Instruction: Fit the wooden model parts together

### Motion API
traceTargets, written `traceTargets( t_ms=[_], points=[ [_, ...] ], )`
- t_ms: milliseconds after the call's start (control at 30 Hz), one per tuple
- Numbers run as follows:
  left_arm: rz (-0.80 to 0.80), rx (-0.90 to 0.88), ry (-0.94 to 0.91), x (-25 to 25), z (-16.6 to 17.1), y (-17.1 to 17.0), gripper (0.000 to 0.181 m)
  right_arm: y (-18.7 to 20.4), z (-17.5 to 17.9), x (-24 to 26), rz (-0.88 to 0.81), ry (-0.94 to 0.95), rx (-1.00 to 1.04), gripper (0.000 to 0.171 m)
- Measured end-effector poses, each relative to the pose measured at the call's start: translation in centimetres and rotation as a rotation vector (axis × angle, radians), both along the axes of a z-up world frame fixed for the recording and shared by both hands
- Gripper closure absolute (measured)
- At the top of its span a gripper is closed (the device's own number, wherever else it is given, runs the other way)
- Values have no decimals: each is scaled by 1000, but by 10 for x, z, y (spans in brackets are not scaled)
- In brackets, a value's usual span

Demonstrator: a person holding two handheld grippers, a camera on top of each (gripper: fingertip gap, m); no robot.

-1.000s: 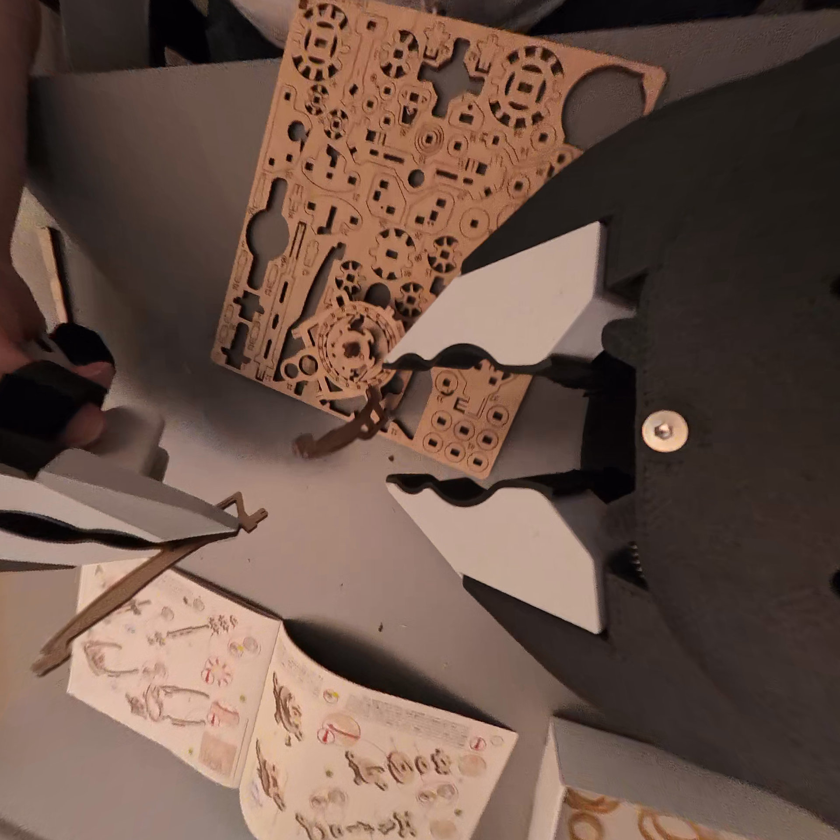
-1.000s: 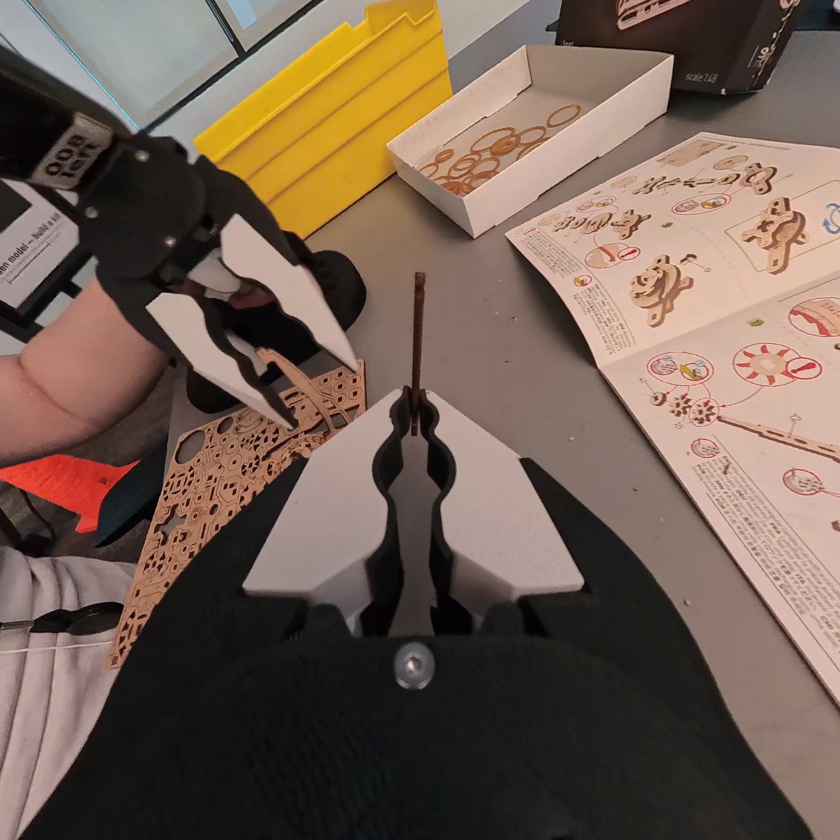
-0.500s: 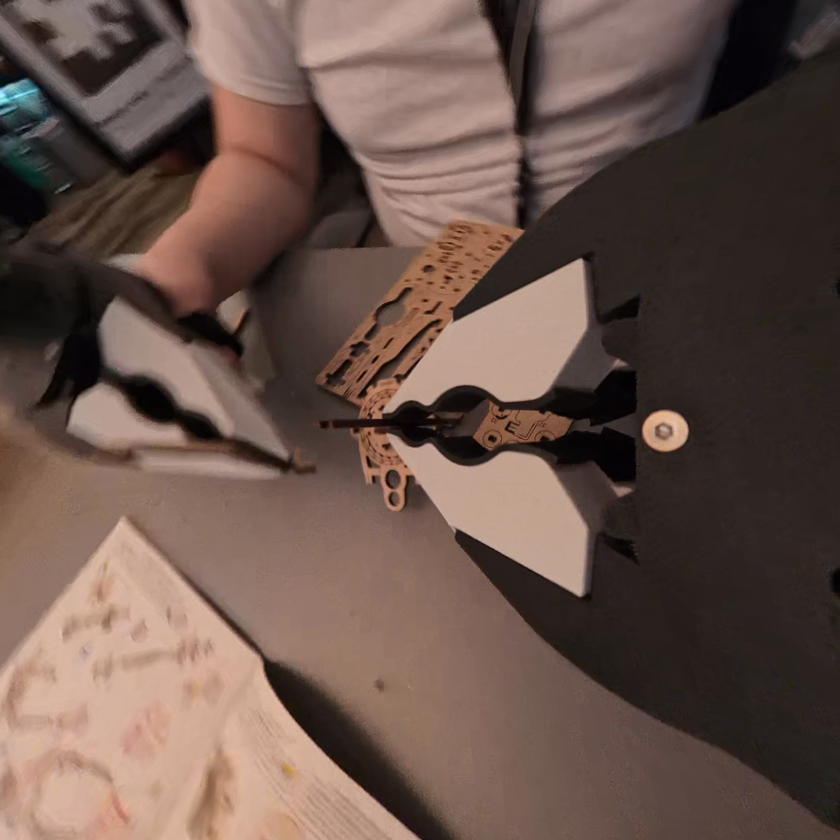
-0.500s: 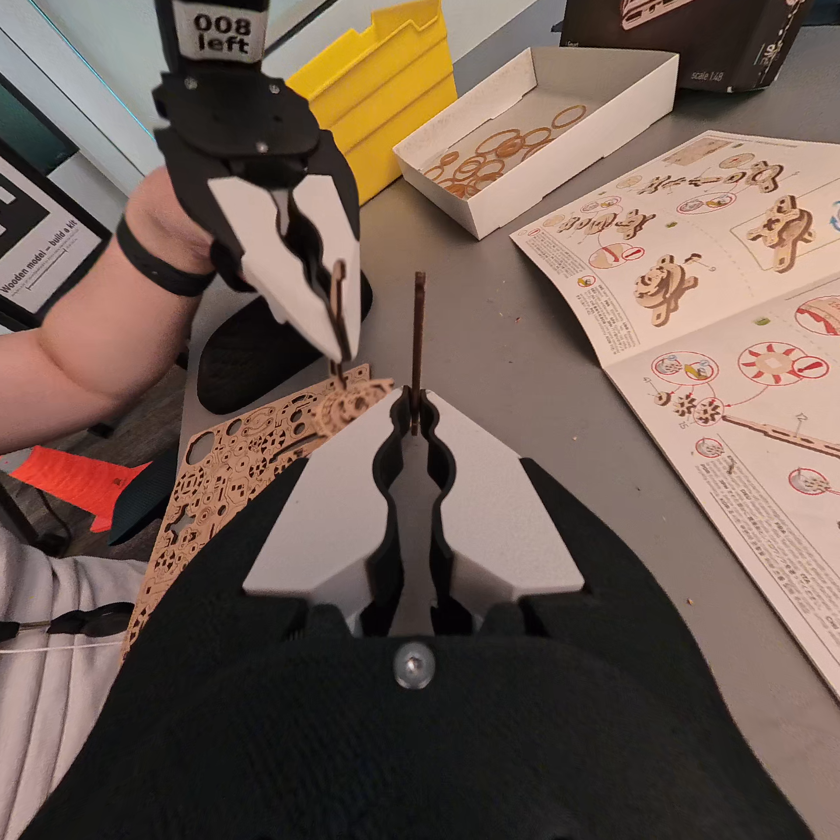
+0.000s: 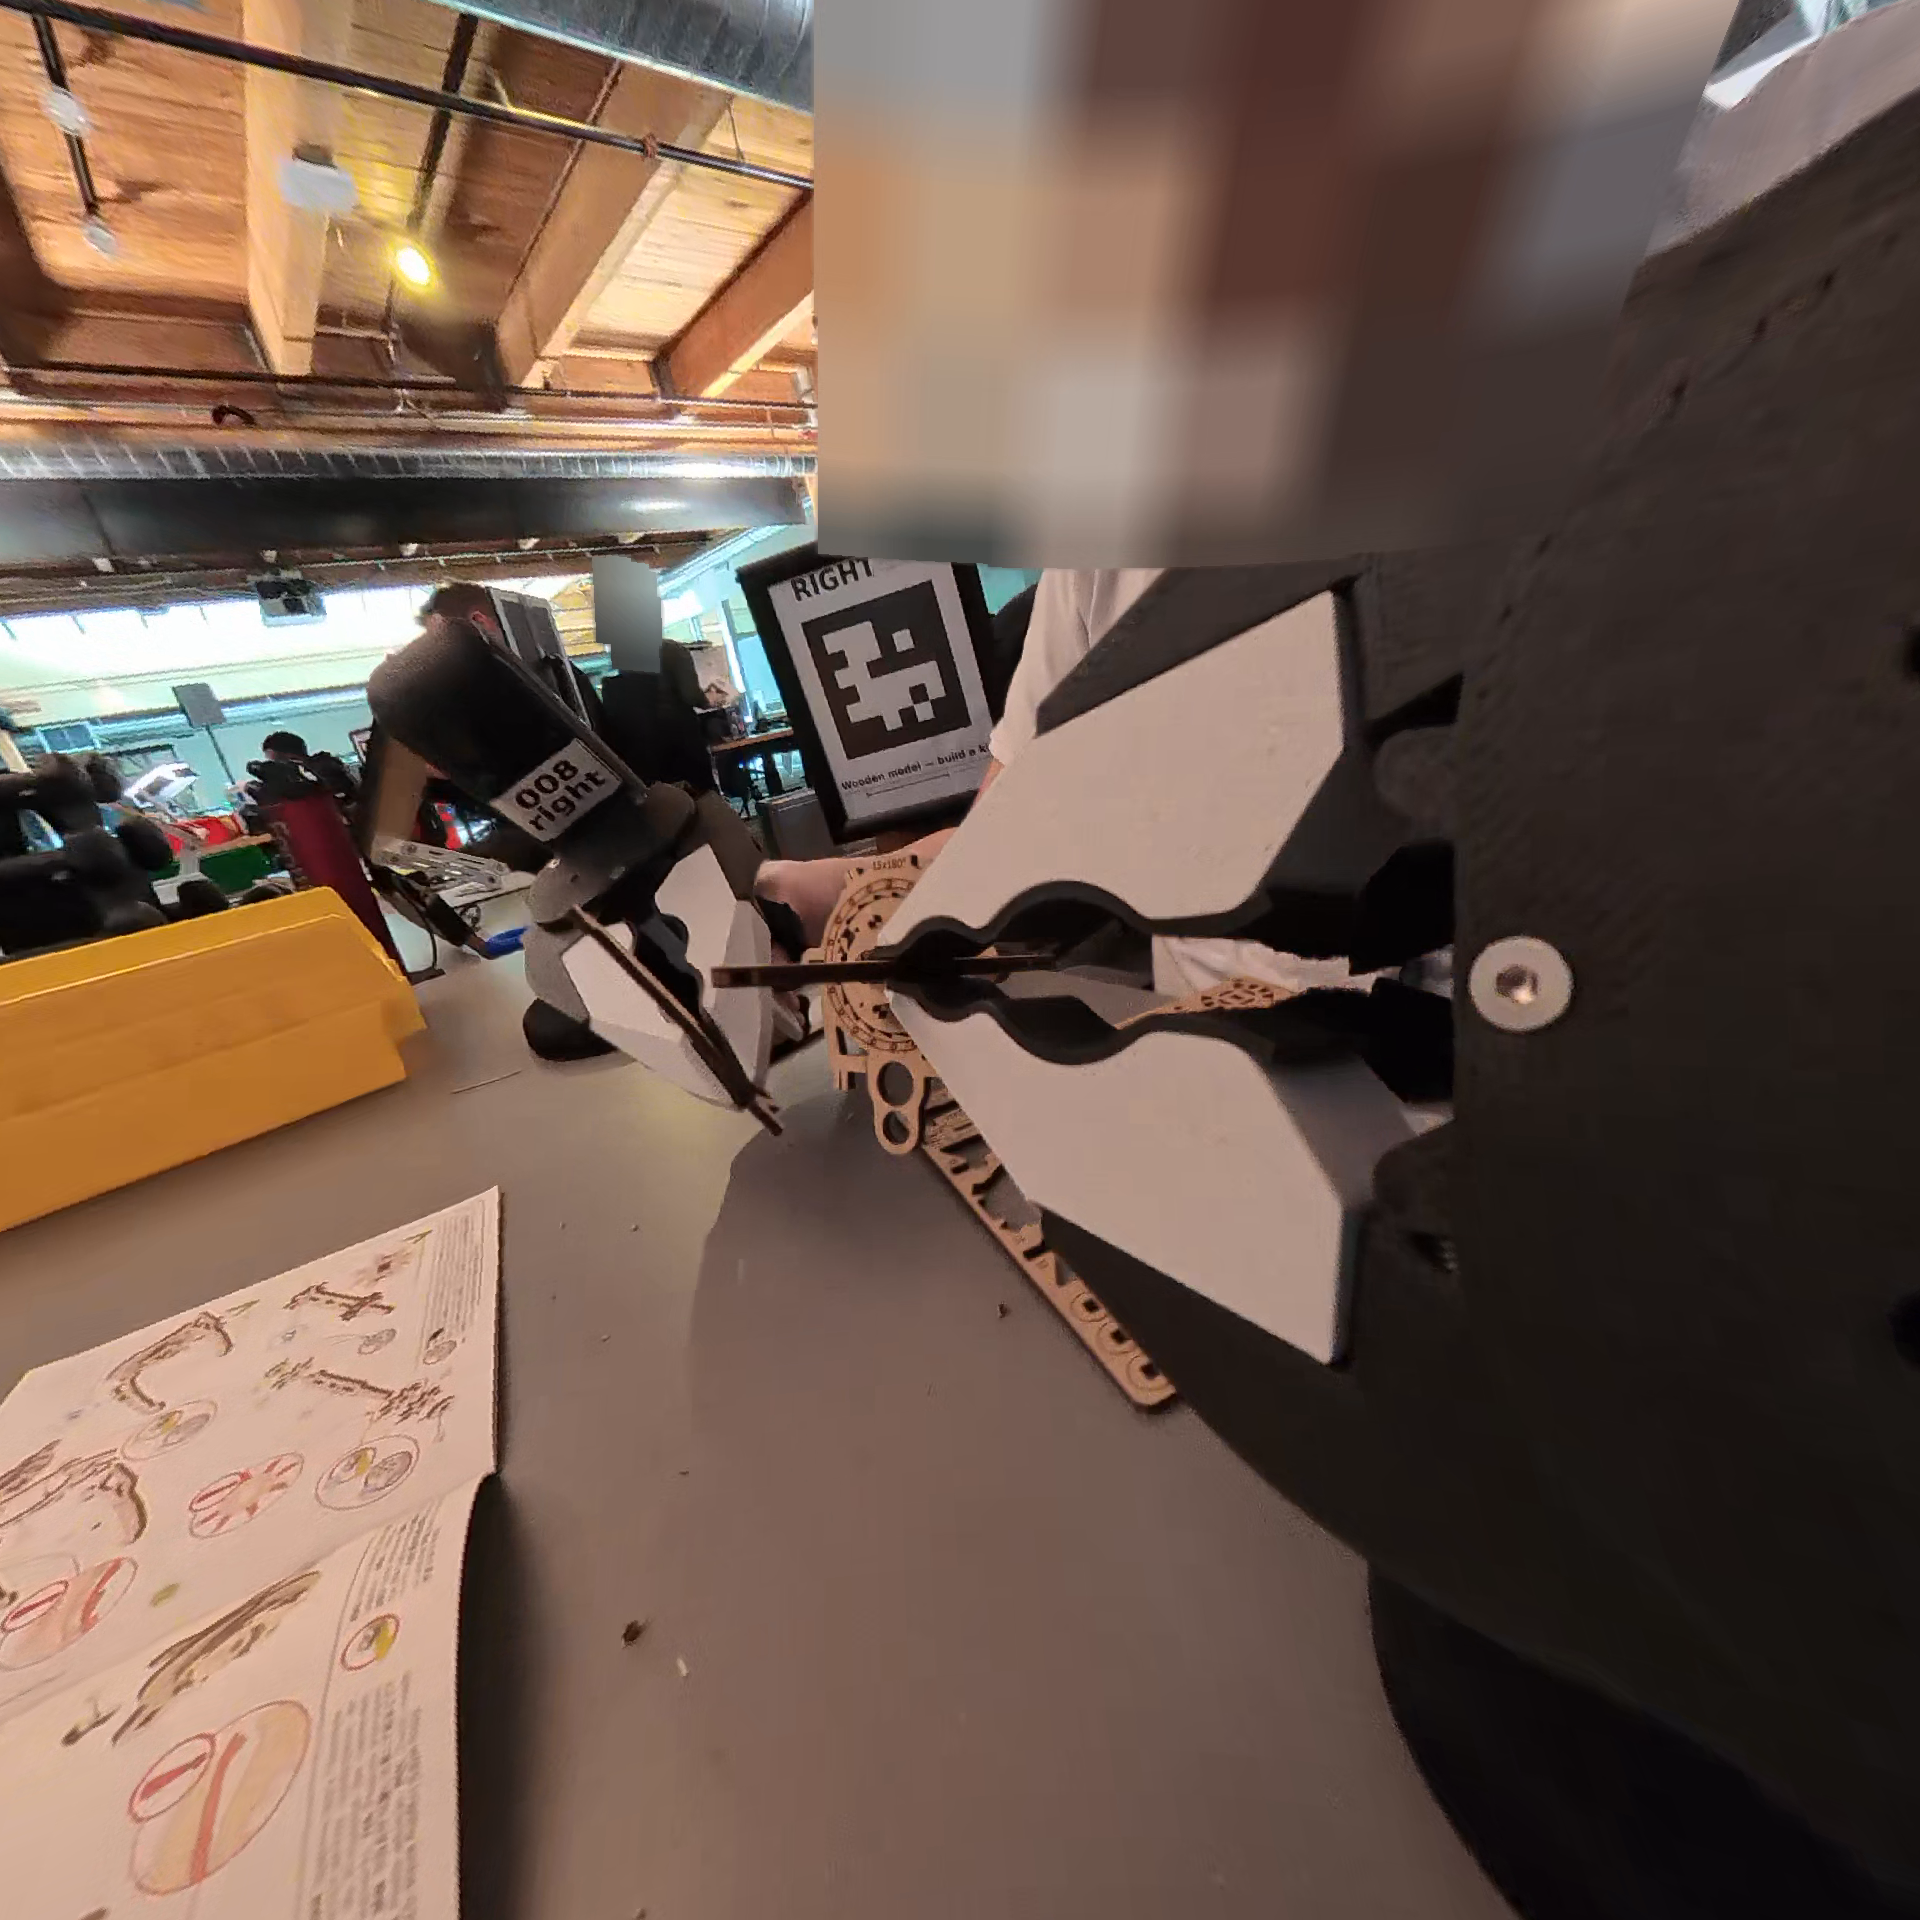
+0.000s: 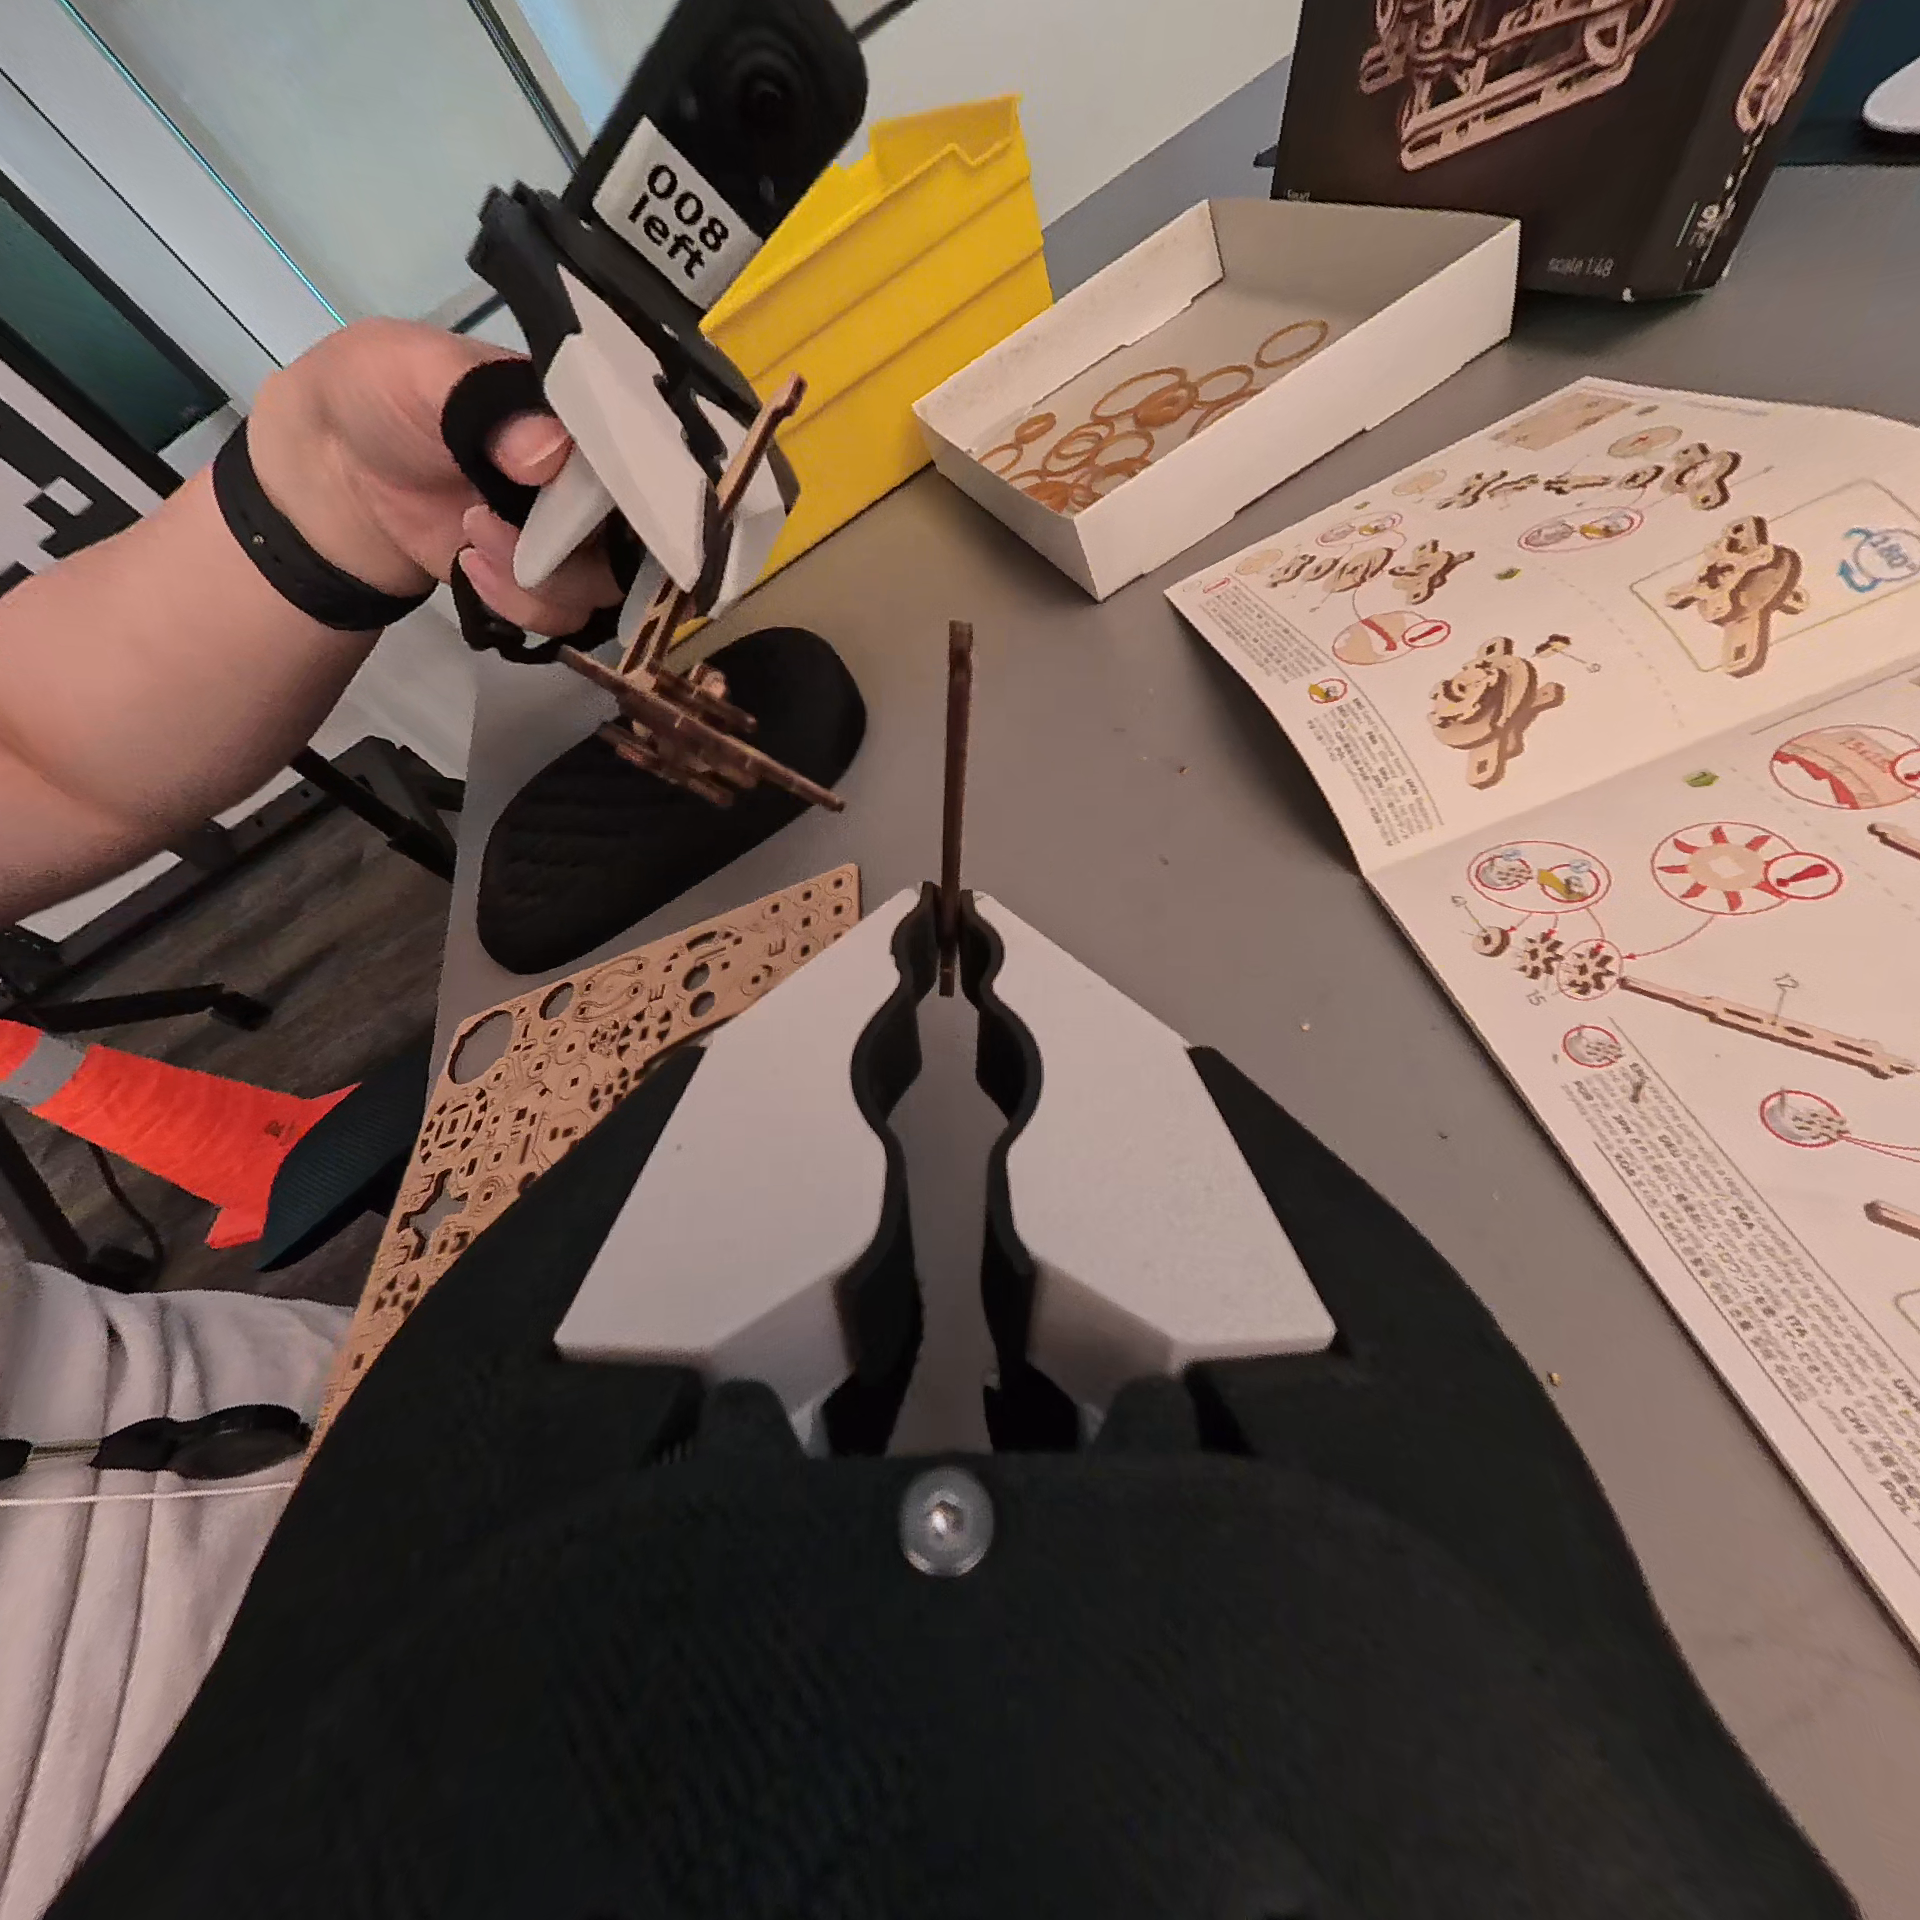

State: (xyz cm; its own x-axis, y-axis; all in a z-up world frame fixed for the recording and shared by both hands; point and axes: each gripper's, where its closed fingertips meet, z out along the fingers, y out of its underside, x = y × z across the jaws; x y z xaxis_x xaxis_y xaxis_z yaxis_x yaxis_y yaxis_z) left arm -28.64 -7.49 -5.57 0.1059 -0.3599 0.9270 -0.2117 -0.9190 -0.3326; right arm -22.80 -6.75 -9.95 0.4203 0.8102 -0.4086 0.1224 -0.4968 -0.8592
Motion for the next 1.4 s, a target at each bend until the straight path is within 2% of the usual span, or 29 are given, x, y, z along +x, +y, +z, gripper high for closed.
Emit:
traceTargets(
  t_ms=[133, 367, 567, 667, 733, 800, 1033, 1233, 1400],
  points=[
    [-28, -3, -52, -3, 10, -13, 181, -6, 16, -2, 35, 82, 14, 171],
    [-142, 187, -85, 0, 23, -38, 181, -15, 41, 1, 105, 285, -80, 171],
    [-239, 612, 4, 1, 6, -43, 181, -31, 49, -2, 229, 375, -202, 171],
    [-318, 869, 74, 6, -10, -47, 181, -30, 32, -7, 229, 294, -213, 171],
    [-303, 1023, 144, 12, -20, -37, 181, -32, 19, -12, 247, 219, -200, 171],
    [-328, 1117, 183, 17, -29, -31, 181, -34, 5, -17, 268, 130, -171, 171],
    [-409, 1148, 228, 22, -61, -16, 181, -23, -21, -14, 237, -143, 112, 171],
    [-444, 1142, 209, 22, -71, -17, 181, -21, -40, -15, 263, -262, 143, 170],
    [-459, 1149, 197, 20, -72, -16, 181, -22, -39, -15, 279, -265, 164, 170]
  ],
)
